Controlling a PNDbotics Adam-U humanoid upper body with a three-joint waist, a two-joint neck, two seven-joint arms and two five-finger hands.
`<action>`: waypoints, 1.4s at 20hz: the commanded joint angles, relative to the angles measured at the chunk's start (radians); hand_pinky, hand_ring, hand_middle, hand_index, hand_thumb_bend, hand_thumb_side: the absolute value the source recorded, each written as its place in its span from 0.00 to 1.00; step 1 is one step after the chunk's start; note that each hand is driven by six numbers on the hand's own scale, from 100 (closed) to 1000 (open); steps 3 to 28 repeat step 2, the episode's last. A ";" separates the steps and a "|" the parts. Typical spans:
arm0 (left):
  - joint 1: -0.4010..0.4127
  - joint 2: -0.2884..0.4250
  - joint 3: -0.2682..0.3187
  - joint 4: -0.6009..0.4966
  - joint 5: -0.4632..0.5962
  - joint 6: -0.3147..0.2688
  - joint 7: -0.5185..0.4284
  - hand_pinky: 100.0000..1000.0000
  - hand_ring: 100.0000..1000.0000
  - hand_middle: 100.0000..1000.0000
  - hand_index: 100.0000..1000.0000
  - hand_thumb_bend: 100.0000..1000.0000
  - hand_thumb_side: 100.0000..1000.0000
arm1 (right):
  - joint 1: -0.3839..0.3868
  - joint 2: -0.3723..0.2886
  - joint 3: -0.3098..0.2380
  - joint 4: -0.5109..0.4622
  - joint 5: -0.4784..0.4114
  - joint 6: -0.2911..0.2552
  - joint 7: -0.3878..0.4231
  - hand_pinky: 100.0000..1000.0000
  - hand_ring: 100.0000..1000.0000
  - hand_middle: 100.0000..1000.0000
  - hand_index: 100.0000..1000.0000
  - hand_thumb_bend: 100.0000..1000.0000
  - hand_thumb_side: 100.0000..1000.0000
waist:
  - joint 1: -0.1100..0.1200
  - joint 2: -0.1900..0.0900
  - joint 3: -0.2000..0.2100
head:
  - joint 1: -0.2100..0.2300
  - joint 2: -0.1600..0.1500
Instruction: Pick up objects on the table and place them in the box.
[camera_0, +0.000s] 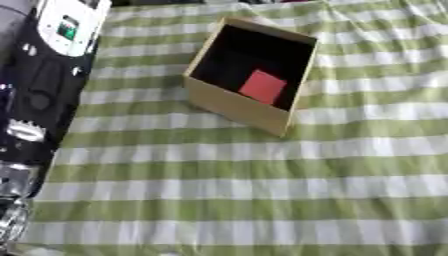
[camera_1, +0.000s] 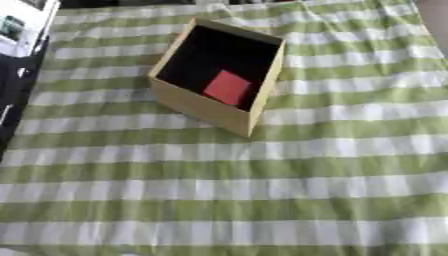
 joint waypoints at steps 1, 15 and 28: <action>0.036 0.039 0.053 -0.096 0.053 0.026 0.052 0.92 0.56 0.55 0.79 0.18 0.23 | -0.011 -0.021 -0.013 -0.020 0.006 -0.008 -0.009 0.89 0.71 0.68 0.87 0.00 0.50 | -0.010 -0.025 0.006 | -0.008 -0.006; 0.060 0.039 0.067 -0.120 0.069 0.038 0.067 0.92 0.56 0.55 0.79 0.18 0.23 | -0.011 -0.022 -0.015 -0.020 0.007 -0.009 -0.011 0.89 0.71 0.68 0.87 0.00 0.50 | -0.015 -0.023 0.012 | -0.013 -0.010; 0.060 0.039 0.067 -0.120 0.069 0.038 0.067 0.92 0.56 0.55 0.79 0.18 0.23 | -0.011 -0.022 -0.015 -0.020 0.007 -0.009 -0.011 0.89 0.71 0.68 0.87 0.00 0.50 | -0.015 -0.023 0.012 | -0.013 -0.010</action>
